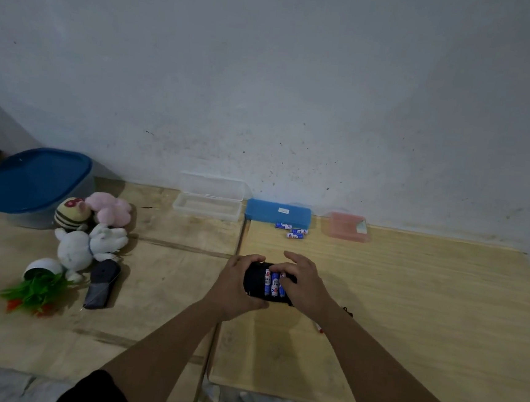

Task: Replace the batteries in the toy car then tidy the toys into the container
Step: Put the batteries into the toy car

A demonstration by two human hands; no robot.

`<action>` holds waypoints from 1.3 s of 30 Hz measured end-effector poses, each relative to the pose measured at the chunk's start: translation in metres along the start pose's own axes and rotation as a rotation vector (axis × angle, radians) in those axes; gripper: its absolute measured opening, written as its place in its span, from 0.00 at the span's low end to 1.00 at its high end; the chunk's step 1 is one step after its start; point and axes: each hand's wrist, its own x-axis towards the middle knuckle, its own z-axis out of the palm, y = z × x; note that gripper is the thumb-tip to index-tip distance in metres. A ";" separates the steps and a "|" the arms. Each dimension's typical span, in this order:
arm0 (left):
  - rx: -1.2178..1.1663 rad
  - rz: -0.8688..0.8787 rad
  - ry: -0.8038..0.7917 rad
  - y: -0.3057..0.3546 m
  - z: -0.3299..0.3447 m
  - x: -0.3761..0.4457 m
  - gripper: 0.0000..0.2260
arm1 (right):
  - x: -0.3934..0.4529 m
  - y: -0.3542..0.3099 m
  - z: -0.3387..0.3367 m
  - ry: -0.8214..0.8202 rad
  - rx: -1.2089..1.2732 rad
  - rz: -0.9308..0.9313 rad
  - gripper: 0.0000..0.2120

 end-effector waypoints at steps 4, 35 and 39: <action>-0.011 0.004 -0.002 0.001 0.000 -0.003 0.39 | 0.000 -0.007 0.001 0.023 0.014 0.023 0.16; -0.031 -0.078 0.017 -0.008 -0.008 0.001 0.40 | -0.011 -0.017 0.015 0.209 -0.136 -0.014 0.15; -0.044 -0.059 0.011 -0.008 -0.011 -0.002 0.39 | -0.012 -0.014 0.015 0.167 -0.164 0.028 0.17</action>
